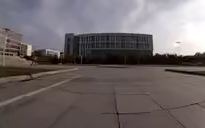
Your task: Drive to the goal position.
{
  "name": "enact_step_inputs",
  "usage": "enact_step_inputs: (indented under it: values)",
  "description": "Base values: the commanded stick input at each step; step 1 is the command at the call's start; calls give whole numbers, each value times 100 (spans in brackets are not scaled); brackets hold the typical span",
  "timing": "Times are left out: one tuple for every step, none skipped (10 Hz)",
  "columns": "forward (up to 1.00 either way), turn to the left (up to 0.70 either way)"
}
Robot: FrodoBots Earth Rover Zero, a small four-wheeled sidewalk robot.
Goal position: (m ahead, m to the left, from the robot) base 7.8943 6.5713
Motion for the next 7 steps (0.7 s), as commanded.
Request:
enact_step_inputs:
  values:
    - [70,0]
    - [70,0]
    - [70,0]
    - [70,0]
    - [70,0]
    - [70,0]
    - [70,0]
